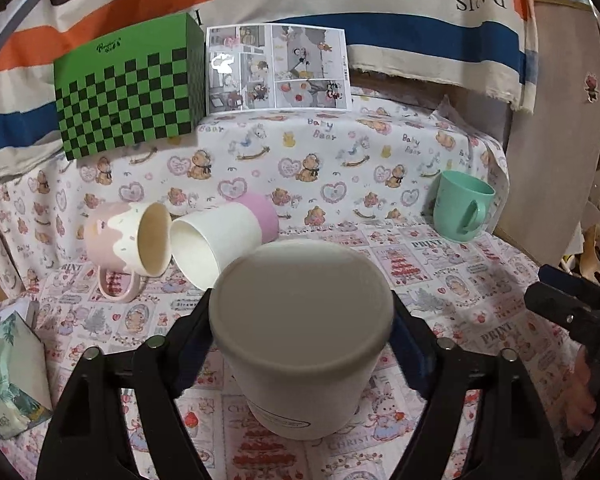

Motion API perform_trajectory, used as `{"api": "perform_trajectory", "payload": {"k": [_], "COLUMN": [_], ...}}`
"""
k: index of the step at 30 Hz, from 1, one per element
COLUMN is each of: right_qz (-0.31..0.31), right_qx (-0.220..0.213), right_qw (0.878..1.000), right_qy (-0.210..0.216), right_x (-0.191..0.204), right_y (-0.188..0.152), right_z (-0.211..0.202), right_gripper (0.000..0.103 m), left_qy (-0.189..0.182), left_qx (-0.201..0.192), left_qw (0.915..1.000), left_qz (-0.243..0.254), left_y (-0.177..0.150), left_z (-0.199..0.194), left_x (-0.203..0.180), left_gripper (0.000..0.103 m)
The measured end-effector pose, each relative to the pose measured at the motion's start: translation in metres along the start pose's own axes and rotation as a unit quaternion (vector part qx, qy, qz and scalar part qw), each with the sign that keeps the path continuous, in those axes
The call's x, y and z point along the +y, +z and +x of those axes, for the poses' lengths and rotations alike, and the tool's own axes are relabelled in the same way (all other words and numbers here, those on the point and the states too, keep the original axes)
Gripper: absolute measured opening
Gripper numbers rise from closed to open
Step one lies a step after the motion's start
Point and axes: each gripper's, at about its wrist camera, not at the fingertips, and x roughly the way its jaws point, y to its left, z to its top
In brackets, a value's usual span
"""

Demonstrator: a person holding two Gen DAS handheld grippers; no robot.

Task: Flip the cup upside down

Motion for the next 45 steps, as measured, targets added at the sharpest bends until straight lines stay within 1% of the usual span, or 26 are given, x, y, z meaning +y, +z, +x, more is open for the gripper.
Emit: {"api": "perform_trajectory", "payload": {"k": [1,2,5,7,9,12,14,15,17,18,21,24,25,28,31,33,37,40,45], "right_qz": [-0.001,-0.001,-0.002,-0.003,-0.007,-0.015,-0.022,-0.024,-0.023,-0.024,-0.038,-0.051,-0.056,-0.084,-0.106,-0.119,-0.131,-0.134,-0.146], "right_qx": [0.000,0.001,0.003,0.001,-0.003,-0.010,-0.015,-0.019,-0.029,-0.036,-0.061,-0.065,-0.066,-0.073,-0.086,-0.095,-0.110,-0.116,-0.115], "right_qw": [1.000,1.000,1.000,1.000,1.000,1.000,1.000,1.000,0.999,0.999,0.997,0.996,0.996,0.993,0.990,0.988,0.985,0.984,0.983], "right_qy": [0.001,0.001,0.002,0.001,0.001,0.001,-0.004,-0.006,0.000,0.003,0.010,0.032,0.036,0.030,0.028,0.020,0.013,0.012,0.010], "right_x": [0.000,0.001,0.001,0.002,0.003,0.007,0.010,0.012,0.015,0.018,0.027,0.038,0.041,0.052,0.059,0.063,0.066,0.067,0.071], "right_y": [0.000,0.000,0.000,0.000,-0.001,-0.001,-0.002,-0.003,-0.005,-0.006,-0.010,-0.016,-0.018,-0.023,-0.028,-0.030,-0.032,-0.033,-0.036], "right_z": [0.000,0.000,0.000,0.000,-0.001,-0.004,-0.007,-0.010,-0.016,-0.020,-0.031,-0.037,-0.038,-0.040,-0.045,-0.048,-0.051,-0.052,-0.051], "right_gripper": [0.103,0.103,0.103,0.103,0.103,0.103,0.103,0.103,0.103,0.103,0.103,0.103,0.103,0.103,0.103,0.103,0.103,0.103,0.103], "left_qy": [0.001,0.002,0.010,0.021,0.024,0.026,0.034,0.041,0.072,0.081,0.079,0.083,0.086,0.089,0.086,0.087,0.101,0.120,0.123], "left_qx": [-0.009,-0.025,-0.057,-0.069,-0.077,-0.084,-0.091,-0.092,-0.085,-0.085,-0.076,-0.075,-0.076,-0.076,-0.092,-0.094,-0.094,-0.106,-0.125], "left_qw": [1.0000,0.9997,0.9983,0.9973,0.9965,0.9957,0.9945,0.9937,0.9914,0.9900,0.9897,0.9890,0.9887,0.9898,0.9895,0.9897,0.9892,0.9866,0.9842], "left_qz": [0.000,-0.001,-0.006,-0.015,-0.022,-0.028,-0.040,-0.050,-0.068,-0.078,-0.092,-0.097,-0.096,-0.081,-0.072,-0.065,-0.049,-0.034,-0.027], "left_y": [-0.001,-0.001,-0.001,0.000,0.000,-0.005,-0.014,-0.018,-0.027,-0.032,-0.045,-0.056,-0.060,-0.066,-0.068,-0.070,-0.076,-0.077,-0.078], "left_z": [-0.004,-0.010,-0.029,-0.040,-0.051,-0.070,-0.084,-0.088,-0.094,-0.096,-0.098,-0.099,-0.099,-0.099,-0.105,-0.107,-0.106,-0.110,-0.117], "left_x": [0.000,0.000,0.005,0.010,0.016,0.025,0.034,0.039,0.047,0.051,0.059,0.062,0.062,0.058,0.053,0.050,0.041,0.033,0.029], "left_gripper": [0.099,0.103,0.103,0.103,0.103,0.103,0.103,0.103,0.103,0.103,0.103,0.103,0.103,0.103,0.103,0.103,0.103,0.103,0.103]}}
